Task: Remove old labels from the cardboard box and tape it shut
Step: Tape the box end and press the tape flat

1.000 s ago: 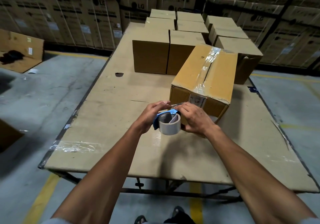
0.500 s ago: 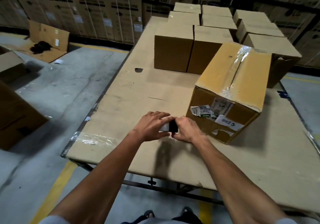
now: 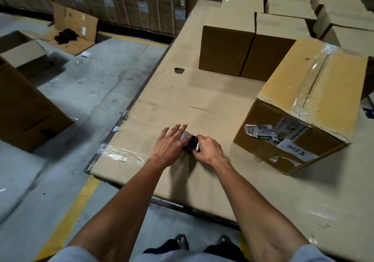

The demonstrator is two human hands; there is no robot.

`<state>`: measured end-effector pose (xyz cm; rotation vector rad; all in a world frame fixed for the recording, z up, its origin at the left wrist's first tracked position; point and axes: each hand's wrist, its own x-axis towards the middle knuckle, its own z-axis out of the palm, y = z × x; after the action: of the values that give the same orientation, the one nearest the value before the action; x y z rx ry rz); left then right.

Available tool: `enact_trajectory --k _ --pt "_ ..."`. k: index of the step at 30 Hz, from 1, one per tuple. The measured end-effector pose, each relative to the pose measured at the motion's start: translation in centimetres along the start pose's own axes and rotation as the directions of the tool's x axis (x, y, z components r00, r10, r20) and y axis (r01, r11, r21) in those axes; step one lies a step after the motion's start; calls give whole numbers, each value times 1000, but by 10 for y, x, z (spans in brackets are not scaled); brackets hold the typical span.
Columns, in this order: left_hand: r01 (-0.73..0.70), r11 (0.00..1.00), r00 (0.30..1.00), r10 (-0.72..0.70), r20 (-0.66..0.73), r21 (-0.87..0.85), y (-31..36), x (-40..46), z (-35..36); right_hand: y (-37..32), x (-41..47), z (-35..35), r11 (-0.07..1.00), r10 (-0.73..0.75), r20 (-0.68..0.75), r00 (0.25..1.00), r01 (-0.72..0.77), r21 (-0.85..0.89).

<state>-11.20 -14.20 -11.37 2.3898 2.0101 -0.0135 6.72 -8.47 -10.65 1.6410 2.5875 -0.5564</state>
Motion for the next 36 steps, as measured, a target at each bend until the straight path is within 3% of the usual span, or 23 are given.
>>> enact_trajectory --k 5,10,15,20,27,31,36 --pt "10 999 1000 -10 16 -32 3 10 14 3 9 11 999 -37 16 999 37 -15" --pt "-4 998 999 1 -43 -59 10 18 12 16 6 -6 984 -108 20 994 110 -144" --pt "10 976 980 -53 -191 -216 37 50 -11 29 -7 -61 950 -193 -207 959 131 -283" --pt "-125 914 893 -66 -445 -385 84 92 -63 52 -29 -118 942 -253 -501 828 92 -324" --pt "-368 868 824 138 -550 -333 155 125 -121 113 -82 -176 940 -128 -759 638 -166 -298" --pt "-481 862 788 345 -510 -160 182 149 -136 156 -109 -193 931 84 -764 640 -323 -169" --pt "-605 792 740 518 -430 -87 199 175 -142 195 -126 -186 925 103 -637 764 -309 -221"
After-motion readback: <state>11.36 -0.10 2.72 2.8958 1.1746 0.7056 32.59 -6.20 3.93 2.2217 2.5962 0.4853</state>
